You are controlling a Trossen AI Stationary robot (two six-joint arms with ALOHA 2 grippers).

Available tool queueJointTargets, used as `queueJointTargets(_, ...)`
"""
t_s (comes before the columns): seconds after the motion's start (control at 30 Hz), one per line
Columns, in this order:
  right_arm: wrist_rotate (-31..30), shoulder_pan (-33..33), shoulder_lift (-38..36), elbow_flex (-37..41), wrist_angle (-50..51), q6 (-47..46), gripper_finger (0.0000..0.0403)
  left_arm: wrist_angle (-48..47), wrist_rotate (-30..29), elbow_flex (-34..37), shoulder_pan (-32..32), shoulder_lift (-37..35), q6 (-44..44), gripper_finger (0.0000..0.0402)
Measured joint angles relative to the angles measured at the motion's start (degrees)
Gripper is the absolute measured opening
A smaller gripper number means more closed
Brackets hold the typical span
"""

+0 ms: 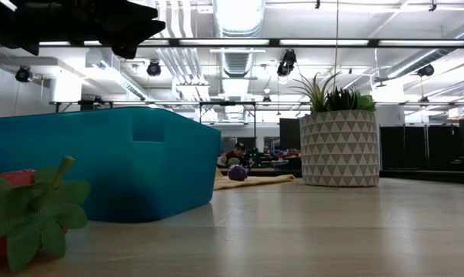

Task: Pick and placing Produce into tupperware
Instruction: Put the eggplant into the blue bin

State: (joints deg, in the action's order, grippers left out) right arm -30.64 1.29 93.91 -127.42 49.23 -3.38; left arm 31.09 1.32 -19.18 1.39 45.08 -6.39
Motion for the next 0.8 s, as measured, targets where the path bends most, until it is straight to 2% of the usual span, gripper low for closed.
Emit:
queueJointTargets(0.07, -14.9, 0.1, -0.1, 0.2, 0.6, -3.6, 0.0387, 0.0, 0.0, 0.0, 0.0, 0.0, 0.0, 0.0178)
queueJointTargets(0.1, -19.6, 0.1, -0.1, 0.3, 1.1, -5.2, 0.0387, 0.0, 0.0, 0.0, 0.0, 0.0, 0.0, 0.0178)
queueJointTargets(0.13, -22.6, 0.2, -0.1, 0.3, 1.7, -6.1, 0.0387, 0.0, 0.0, 0.0, 0.0, 0.0, 0.0, 0.0178)
queueJointTargets(0.2, -23.2, 0.4, -0.1, 0.3, 2.1, -6.7, 0.0387, 0.0, 0.0, 0.0, 0.0, 0.0, 0.0, 0.0178)
queueJointTargets(0.3, -19.3, 0.6, 0.1, 0.7, 2.4, -7.0, 0.0387, 0.0, 0.0, 0.0, 0.0, 0.0, 0.0, 0.0178)
queueJointTargets(0.43, -10.4, 2.7, 2.2, 1.4, 4.4, -10.3, 0.0387, 0.1, 0.0, 0.0, 0.0, 0.0, 0.0, 0.0178)
queueJointTargets(0.57, -3.3, 7.0, 7.7, 1.6, 7.4, -12.7, 0.0386, 0.2, 0.0, 0.0, 0.0, 0.0, 0.0, 0.0178)
queueJointTargets(0.73, 1.6, 11.6, 14.4, 1.6, 9.1, -13.6, 0.0386, 0.3, 0.0, 0.0, 0.0, 0.0, 0.0, 0.0178)
queueJointTargets(0.8, 6.3, 13.5, 16.9, 1.6, 9.2, -14.8, 0.0386, 0.2, 0.0, 0.0, 0.0, 0.0, 0.0, 0.0178)
